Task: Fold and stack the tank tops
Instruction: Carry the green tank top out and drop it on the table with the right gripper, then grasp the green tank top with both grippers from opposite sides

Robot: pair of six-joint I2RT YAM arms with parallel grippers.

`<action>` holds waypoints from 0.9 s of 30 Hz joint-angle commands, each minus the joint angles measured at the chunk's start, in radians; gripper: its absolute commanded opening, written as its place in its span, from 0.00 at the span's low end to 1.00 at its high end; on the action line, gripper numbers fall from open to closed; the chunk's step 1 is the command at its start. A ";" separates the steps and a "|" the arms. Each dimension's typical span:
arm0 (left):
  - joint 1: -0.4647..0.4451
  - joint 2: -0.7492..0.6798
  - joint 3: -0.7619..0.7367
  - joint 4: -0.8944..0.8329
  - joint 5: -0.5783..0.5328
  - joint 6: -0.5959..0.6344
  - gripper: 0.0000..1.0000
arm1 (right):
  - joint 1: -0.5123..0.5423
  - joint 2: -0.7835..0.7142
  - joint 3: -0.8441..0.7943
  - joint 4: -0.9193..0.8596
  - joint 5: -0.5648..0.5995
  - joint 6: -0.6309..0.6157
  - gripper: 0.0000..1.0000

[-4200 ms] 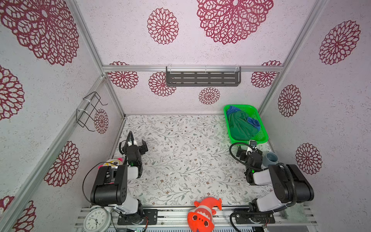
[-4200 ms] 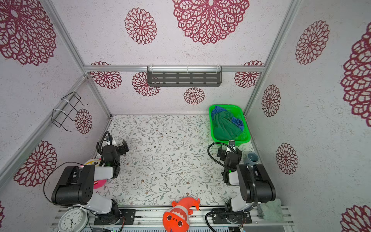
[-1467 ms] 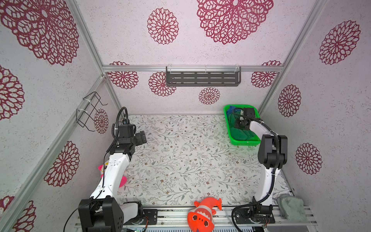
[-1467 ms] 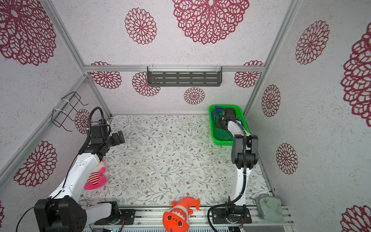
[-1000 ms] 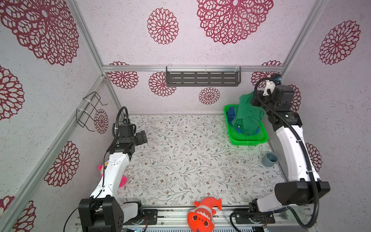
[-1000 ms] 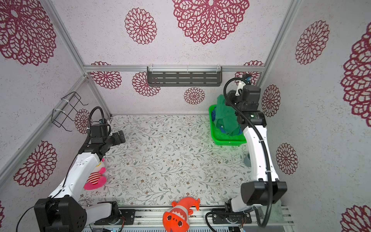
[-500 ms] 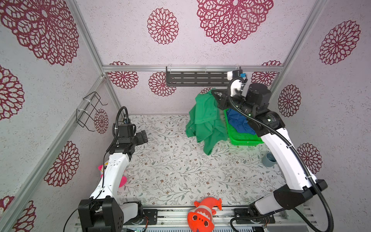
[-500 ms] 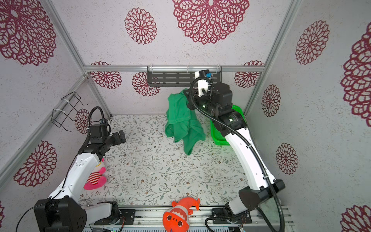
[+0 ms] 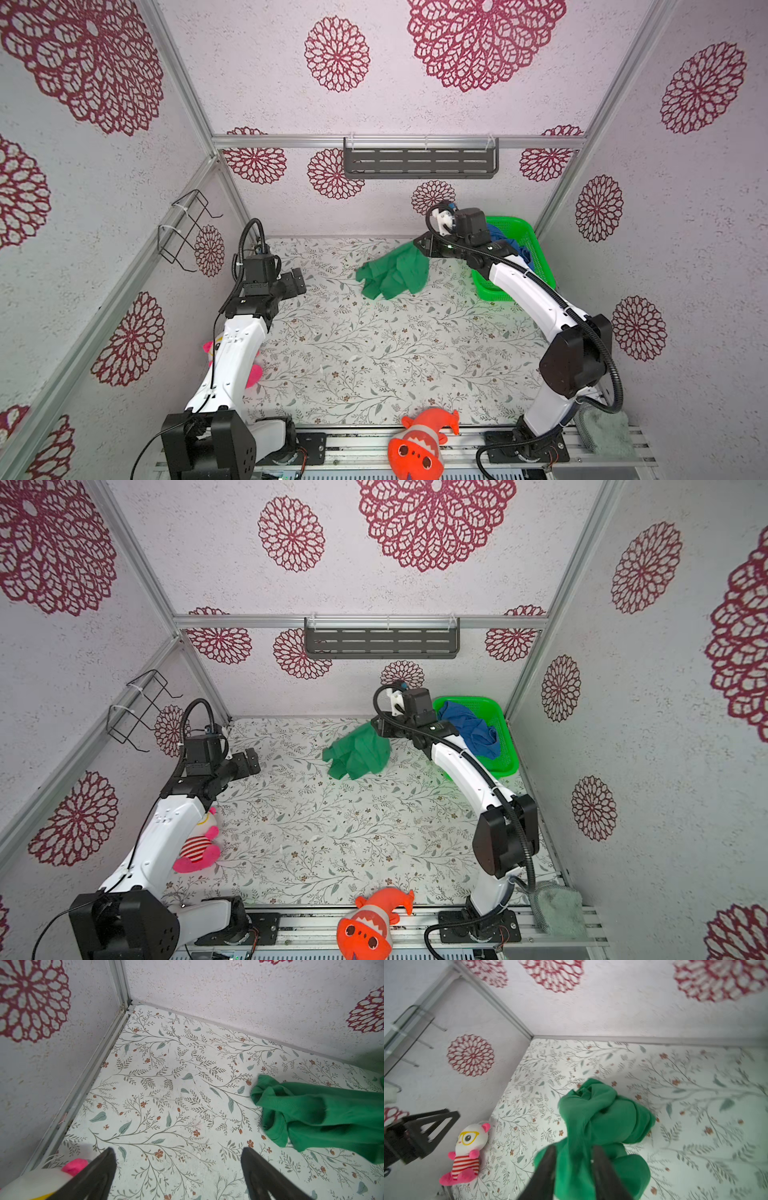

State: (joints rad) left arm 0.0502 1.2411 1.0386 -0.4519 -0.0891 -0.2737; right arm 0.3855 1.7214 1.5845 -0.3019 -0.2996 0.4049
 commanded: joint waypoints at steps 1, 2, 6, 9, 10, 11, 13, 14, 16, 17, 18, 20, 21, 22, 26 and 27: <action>-0.003 -0.009 0.029 -0.012 0.027 -0.003 0.98 | -0.116 -0.140 -0.088 0.017 0.057 0.029 0.50; -0.003 -0.008 0.029 -0.012 0.036 -0.008 0.98 | -0.131 -0.156 -0.113 -0.004 0.068 0.017 0.53; -0.003 0.007 0.034 -0.013 0.082 -0.030 0.98 | -0.135 -0.206 -0.193 -0.100 0.135 -0.034 0.56; -0.003 0.026 0.038 -0.014 0.124 -0.050 1.00 | -0.115 -0.234 -0.292 -0.110 0.153 -0.021 0.56; -0.005 0.032 0.038 -0.013 0.135 -0.058 0.99 | -0.100 -0.239 -0.330 -0.108 0.162 -0.015 0.56; -0.010 0.043 0.038 -0.013 0.145 -0.068 0.97 | -0.081 -0.244 -0.371 -0.104 0.177 -0.006 0.56; -0.034 0.069 0.043 -0.015 0.157 -0.086 0.91 | -0.040 -0.252 -0.442 -0.084 0.204 0.011 0.56; -0.052 0.087 0.051 -0.017 0.161 -0.099 0.87 | -0.021 -0.256 -0.481 -0.065 0.216 0.025 0.56; -0.095 0.127 0.062 0.000 0.169 -0.132 0.81 | 0.010 -0.264 -0.542 -0.025 0.226 0.062 0.56; -0.122 0.152 0.062 0.021 0.168 -0.145 0.78 | 0.022 -0.267 -0.570 0.000 0.224 0.082 0.56; -0.148 0.184 0.068 0.039 0.164 -0.159 0.75 | 0.034 -0.268 -0.593 0.024 0.222 0.096 0.56; -0.197 0.261 0.098 0.050 0.154 -0.173 0.72 | 0.049 -0.263 -0.623 0.052 0.219 0.109 0.56; -0.224 0.309 0.124 0.048 0.147 -0.176 0.70 | 0.054 -0.258 -0.633 0.055 0.224 0.109 0.57; -0.246 0.351 0.155 0.040 0.141 -0.181 0.69 | 0.056 -0.255 -0.642 0.055 0.231 0.109 0.57; -0.356 0.507 0.299 -0.004 0.136 -0.210 0.64 | 0.055 -0.253 -0.687 0.067 0.265 0.096 0.62; -0.385 0.533 0.329 -0.004 0.131 -0.219 0.63 | 0.055 -0.256 -0.699 0.069 0.275 0.092 0.63</action>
State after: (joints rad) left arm -0.2703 1.7355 1.2961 -0.4488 0.0471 -0.4538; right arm 0.4385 1.4792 0.9031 -0.2691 -0.0765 0.4896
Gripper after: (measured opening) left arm 0.637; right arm 0.625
